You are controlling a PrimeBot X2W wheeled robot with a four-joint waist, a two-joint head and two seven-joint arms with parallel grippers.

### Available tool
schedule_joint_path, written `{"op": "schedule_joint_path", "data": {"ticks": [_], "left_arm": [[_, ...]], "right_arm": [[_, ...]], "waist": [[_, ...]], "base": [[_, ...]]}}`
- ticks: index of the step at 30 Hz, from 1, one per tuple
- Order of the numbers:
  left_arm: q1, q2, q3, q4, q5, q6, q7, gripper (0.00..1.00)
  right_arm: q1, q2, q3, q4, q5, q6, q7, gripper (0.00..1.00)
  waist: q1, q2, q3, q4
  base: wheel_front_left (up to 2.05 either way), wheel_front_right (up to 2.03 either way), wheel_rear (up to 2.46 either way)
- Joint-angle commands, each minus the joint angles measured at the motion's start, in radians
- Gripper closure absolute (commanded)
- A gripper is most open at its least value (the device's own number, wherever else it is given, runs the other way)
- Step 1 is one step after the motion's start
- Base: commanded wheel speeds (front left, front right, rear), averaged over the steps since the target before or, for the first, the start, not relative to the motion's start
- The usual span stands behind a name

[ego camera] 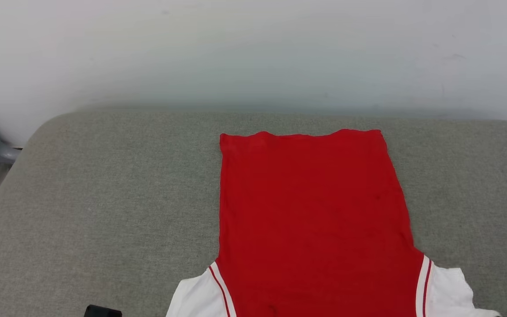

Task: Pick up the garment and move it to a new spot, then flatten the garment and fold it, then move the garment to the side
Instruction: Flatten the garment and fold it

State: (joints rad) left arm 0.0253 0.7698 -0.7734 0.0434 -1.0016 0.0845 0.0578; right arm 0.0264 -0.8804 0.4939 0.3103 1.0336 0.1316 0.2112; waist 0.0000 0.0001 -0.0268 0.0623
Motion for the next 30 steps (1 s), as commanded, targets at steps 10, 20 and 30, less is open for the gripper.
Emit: {"op": "schedule_joint_path", "data": {"ticks": [10, 20, 30], "left_arm": [[-0.053, 0.074, 0.024, -0.296, -0.038, 0.079, 0.149, 1.0], [-0.153, 0.085, 0.008, -0.482, 0.033, 0.126, 0.25, 1.0], [-0.235, 0.031, -0.032, -0.572, 0.095, 0.113, 0.289, 1.0]], "right_arm": [[-0.194, -0.022, -0.196, -0.12, 0.066, -0.001, 0.292, 0.0], [-0.532, 0.123, -0.364, -0.082, -0.091, -0.001, 0.648, 0.0], [-0.869, 0.298, -0.567, 0.072, -0.468, -0.001, 0.966, 0.0]], "waist": [[0.0, -0.0001, 0.179, 0.06], [0.0, -0.0001, 0.366, 0.184], [0.0, -0.0001, 0.488, 0.309]], "base": [[0.0, 0.0, 0.0], [0.0, 0.0, 0.0], [0.0, 0.0, 0.0]]}}
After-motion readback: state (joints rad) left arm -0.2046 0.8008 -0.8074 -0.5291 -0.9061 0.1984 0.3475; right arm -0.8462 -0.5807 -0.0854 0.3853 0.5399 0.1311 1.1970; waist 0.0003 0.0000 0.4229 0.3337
